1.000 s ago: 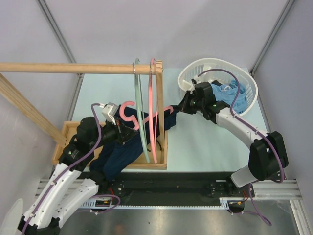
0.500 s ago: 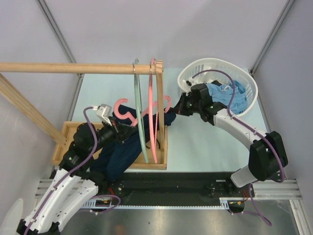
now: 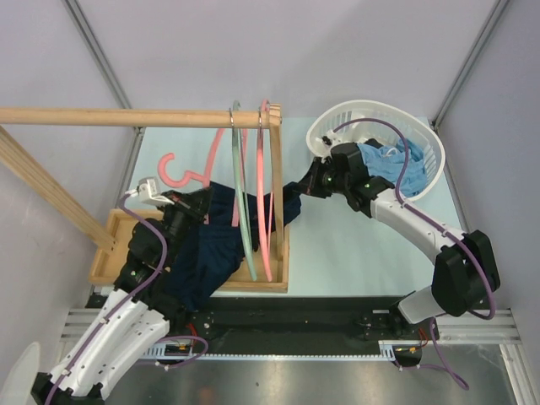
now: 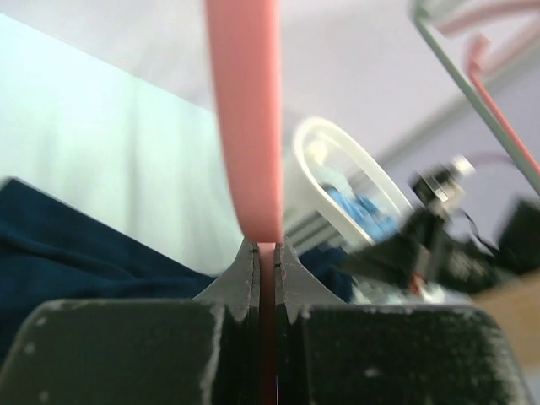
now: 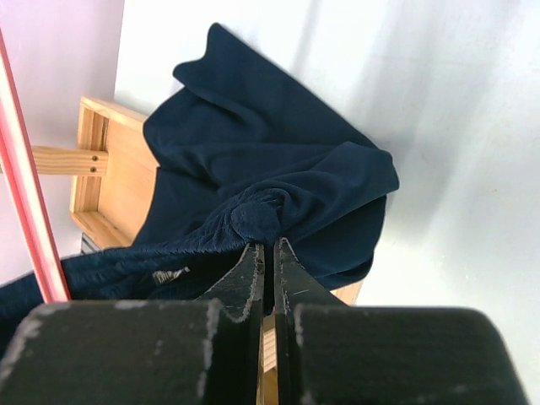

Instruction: Remove the shorts from the hanger

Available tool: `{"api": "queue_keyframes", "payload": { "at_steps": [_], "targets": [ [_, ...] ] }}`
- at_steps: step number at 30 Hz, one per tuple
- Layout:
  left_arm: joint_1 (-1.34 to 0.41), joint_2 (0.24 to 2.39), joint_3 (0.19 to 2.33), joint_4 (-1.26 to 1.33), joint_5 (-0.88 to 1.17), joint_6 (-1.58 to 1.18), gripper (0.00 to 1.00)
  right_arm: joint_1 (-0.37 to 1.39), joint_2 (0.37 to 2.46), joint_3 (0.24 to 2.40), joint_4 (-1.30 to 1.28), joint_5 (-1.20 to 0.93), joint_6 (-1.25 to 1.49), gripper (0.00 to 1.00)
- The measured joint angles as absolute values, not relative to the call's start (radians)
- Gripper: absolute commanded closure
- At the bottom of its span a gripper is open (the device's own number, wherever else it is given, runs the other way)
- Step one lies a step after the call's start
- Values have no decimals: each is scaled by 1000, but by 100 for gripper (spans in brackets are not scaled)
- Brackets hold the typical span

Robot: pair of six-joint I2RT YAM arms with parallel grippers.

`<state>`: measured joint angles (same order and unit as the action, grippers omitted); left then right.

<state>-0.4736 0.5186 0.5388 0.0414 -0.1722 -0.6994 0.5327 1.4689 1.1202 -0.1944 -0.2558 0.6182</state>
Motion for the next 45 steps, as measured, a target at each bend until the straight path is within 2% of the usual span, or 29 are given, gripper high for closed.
{"api": "queue_keyframes", "payload": {
  "at_steps": [6,12,18,23,25,29,34,45],
  "targets": [
    [-474,572,572,30,-416,-730,100,503,1460,1120,-194,-276,622,100],
    [-475,587,677,-143,-641,-808,100,470,1436,1120,-186,-324,632,100],
    [-477,516,701,-278,-731,-867,99,445,1375,1120,-184,-369,636,100],
    [-479,405,628,-261,-796,-916,98,439,1319,1120,-184,-402,652,100],
    [-479,381,591,-211,-802,-927,93,438,1309,1120,-179,-414,664,100],
    [-479,383,512,-79,-782,-947,92,430,1306,1119,-165,-427,684,100],
    [-478,499,492,103,-668,-925,100,419,1306,1116,-159,-415,694,100],
    [-459,714,563,278,-385,-890,99,442,1317,1116,-123,-397,723,100]
  ]
}}
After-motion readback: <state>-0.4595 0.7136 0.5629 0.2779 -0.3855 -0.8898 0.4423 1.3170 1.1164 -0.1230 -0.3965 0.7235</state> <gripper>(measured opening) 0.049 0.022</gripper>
